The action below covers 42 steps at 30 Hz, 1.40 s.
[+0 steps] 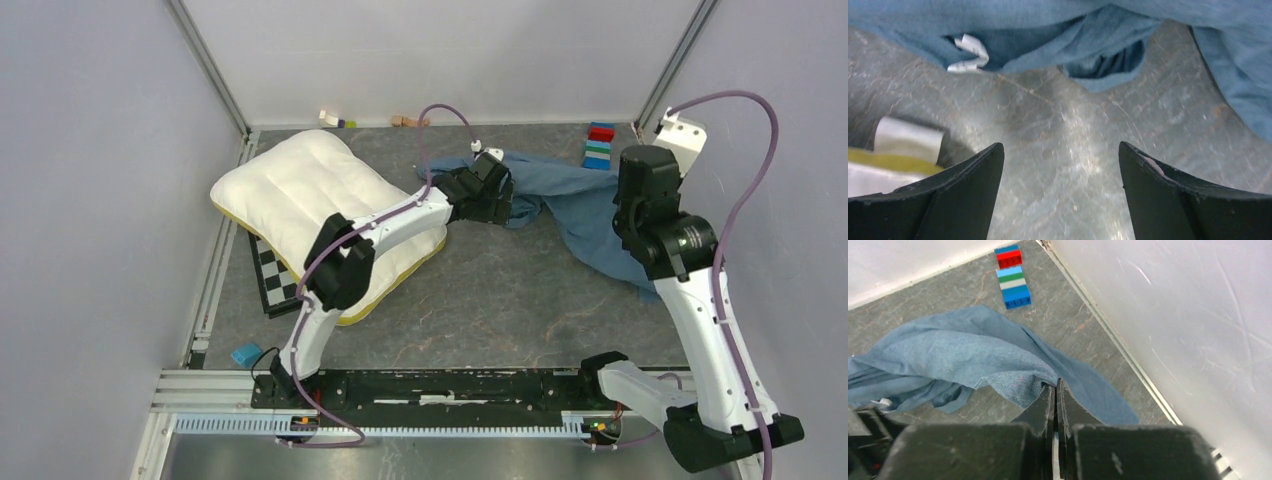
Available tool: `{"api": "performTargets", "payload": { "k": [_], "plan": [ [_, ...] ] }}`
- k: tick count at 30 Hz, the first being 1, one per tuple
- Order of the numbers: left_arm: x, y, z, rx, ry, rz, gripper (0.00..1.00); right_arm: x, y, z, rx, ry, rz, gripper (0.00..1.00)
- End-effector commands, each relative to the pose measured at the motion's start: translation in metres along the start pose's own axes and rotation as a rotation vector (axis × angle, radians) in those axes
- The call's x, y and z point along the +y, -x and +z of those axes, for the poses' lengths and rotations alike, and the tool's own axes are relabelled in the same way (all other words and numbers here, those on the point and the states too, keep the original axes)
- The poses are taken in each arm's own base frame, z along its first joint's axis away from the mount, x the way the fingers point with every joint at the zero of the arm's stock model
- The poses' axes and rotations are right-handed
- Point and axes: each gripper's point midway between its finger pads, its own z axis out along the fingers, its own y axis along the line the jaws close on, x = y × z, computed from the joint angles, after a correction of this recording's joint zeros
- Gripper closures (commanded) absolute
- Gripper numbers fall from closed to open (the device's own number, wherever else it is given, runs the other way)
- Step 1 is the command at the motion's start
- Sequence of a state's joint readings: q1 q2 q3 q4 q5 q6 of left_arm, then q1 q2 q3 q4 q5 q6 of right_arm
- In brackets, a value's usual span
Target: Put the pillow into the pillowcase
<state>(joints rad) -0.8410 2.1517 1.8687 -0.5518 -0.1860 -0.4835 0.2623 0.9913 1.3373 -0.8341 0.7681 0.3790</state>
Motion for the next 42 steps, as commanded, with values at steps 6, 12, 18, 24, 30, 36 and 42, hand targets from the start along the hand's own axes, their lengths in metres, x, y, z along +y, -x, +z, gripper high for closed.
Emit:
{"api": "performTargets", "payload": {
  "k": [6, 12, 18, 24, 30, 36, 42],
  "plan": [
    [-0.012, 0.043, 0.062, -0.134, 0.035, -0.054, 0.10, 0.018, 0.052, 0.020, -0.037, -0.034, -0.038, 1.00],
    [-0.008, 0.038, 0.097, -0.153, 0.090, -0.105, 0.17, 0.028, 0.056, 0.048, 0.003, -0.026, -0.029, 1.00],
    [-0.012, 0.041, 0.083, -0.133, 0.061, -0.060, 0.81, 0.008, 0.070, 0.077, 0.008, -0.072, 0.006, 1.00],
    [0.019, 0.072, -0.014, -0.191, 0.111, 0.007, 0.98, -0.027, 0.097, 0.105, 0.009, -0.141, 0.084, 1.00],
    [0.044, 0.089, -0.127, -0.240, 0.100, 0.043, 0.98, -0.063, 0.142, 0.104, -0.062, -0.187, 0.151, 1.00],
    [0.049, 0.068, -0.209, -0.256, -0.011, 0.067, 0.98, -0.097, 0.167, 0.076, -0.144, -0.207, 0.176, 1.00],
    [0.039, 0.055, -0.273, -0.288, -0.178, 0.099, 0.98, -0.118, 0.201, 0.009, -0.290, -0.220, 0.182, 1.00]
  ]
}}
